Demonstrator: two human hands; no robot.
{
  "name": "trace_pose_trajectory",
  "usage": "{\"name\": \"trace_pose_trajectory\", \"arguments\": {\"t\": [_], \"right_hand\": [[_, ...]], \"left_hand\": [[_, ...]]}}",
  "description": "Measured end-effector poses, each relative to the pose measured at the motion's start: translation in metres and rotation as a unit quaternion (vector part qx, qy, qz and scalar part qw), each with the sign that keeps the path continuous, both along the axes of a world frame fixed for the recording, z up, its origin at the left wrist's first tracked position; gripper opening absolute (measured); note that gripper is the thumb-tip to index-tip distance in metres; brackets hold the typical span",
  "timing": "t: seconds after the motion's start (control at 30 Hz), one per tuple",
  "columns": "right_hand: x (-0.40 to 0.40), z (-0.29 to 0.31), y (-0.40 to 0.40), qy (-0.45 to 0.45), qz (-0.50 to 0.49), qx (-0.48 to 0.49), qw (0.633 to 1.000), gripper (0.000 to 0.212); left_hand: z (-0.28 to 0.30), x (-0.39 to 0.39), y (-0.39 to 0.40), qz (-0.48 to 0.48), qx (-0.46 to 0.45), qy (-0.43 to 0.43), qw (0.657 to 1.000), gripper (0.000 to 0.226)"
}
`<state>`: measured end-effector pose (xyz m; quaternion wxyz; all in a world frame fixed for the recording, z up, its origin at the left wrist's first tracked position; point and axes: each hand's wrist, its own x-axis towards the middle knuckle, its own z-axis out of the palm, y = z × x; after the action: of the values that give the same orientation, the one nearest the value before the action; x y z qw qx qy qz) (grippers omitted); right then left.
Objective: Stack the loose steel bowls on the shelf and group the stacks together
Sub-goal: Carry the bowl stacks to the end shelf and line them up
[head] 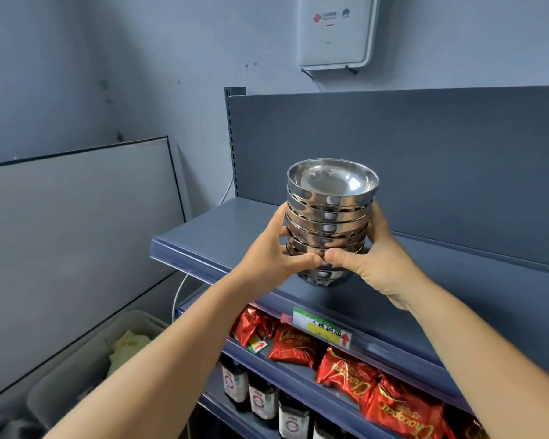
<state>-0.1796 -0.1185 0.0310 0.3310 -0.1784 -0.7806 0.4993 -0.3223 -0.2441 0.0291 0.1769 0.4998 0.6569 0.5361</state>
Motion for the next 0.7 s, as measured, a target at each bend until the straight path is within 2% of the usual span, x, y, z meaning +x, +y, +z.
{"name": "trace_pose_trajectory", "arguments": {"t": [0.4, 0.7], "right_hand": [[-0.14, -0.001, 0.011, 0.0, 0.068, -0.017, 0.998, 0.094], [-0.198, -0.012, 0.008, -0.001, 0.016, -0.026, 1.0, 0.098]], "left_hand": [[-0.001, -0.12, -0.003, 0.031, 0.0, -0.056, 0.998, 0.058], [-0.007, -0.188, 0.007, -0.03, -0.006, -0.085, 0.996, 0.059]]}}
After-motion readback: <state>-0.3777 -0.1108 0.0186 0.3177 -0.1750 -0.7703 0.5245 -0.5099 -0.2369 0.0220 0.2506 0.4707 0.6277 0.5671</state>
